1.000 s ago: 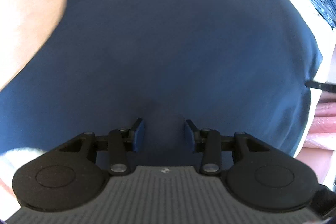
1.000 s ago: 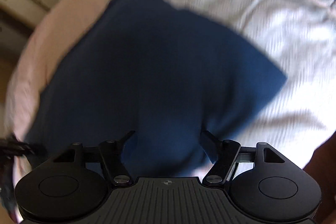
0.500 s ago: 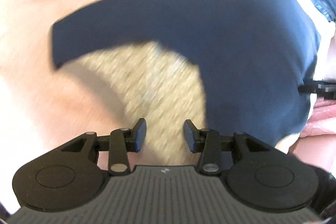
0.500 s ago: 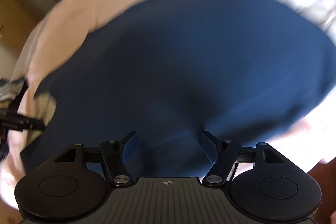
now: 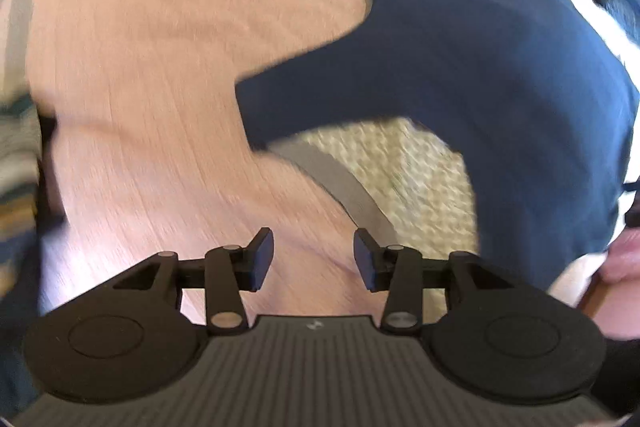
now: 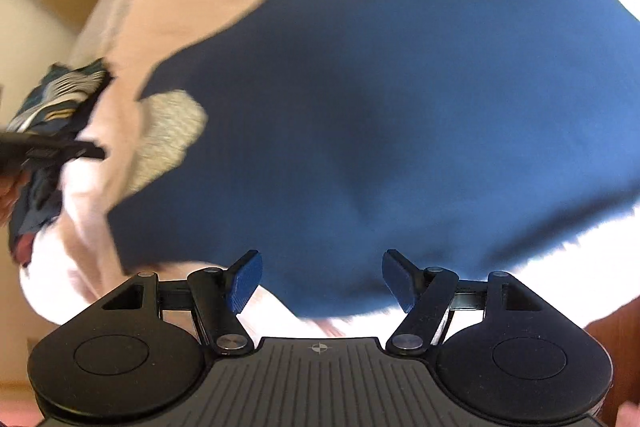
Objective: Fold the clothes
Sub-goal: 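Grasp the sweatshirt edge with the left gripper while the right gripper grasps the grey trim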
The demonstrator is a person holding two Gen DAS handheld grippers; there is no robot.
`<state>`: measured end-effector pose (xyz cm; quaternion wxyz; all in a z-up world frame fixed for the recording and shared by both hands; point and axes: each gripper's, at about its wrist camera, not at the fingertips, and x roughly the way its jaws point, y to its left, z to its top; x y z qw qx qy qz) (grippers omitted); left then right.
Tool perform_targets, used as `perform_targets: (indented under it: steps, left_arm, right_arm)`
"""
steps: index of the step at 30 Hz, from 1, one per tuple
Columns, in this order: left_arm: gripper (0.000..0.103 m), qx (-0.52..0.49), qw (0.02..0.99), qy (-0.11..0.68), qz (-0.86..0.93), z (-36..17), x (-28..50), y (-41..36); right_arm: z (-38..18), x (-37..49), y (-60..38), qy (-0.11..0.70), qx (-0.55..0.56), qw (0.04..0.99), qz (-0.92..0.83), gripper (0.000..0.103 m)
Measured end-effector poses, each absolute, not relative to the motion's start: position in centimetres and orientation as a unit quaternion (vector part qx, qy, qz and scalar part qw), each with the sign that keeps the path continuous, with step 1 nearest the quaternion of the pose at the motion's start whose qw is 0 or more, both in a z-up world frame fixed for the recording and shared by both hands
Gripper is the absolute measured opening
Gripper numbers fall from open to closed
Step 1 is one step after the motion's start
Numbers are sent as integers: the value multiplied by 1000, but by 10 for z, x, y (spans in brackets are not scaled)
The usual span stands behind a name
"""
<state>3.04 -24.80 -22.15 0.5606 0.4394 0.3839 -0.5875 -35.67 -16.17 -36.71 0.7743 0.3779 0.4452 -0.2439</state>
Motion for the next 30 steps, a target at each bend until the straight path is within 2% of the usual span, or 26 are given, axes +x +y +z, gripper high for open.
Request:
perform_targets:
  steps: [2, 8, 13, 15, 21, 30]
  left_arm:
    - [43, 464, 555, 349, -596, -222, 34, -256]
    - [44, 644, 406, 55, -646, -253, 28, -251]
    - [43, 659, 258, -182, -683, -296, 51, -231]
    - [43, 647, 224, -242, -688, -306, 65, -230]
    - [37, 610, 177, -330, -698, -326, 93, -236]
    - [36, 561, 150, -415, -700, -352, 103, -242]
  right_arm:
    - [-360, -341, -154, 440, 349, 797, -221, 70]
    - [-354, -291, -110, 446, 276, 834, -172, 70]
    - [-360, -263, -57, 459, 251, 828, -204, 70]
    - [-366, -252, -34, 468, 241, 819, -226, 70]
    - [-384, -196, 17, 508, 173, 810, -237, 70]
    - [-427, -142, 47, 552, 47, 793, -251, 70]
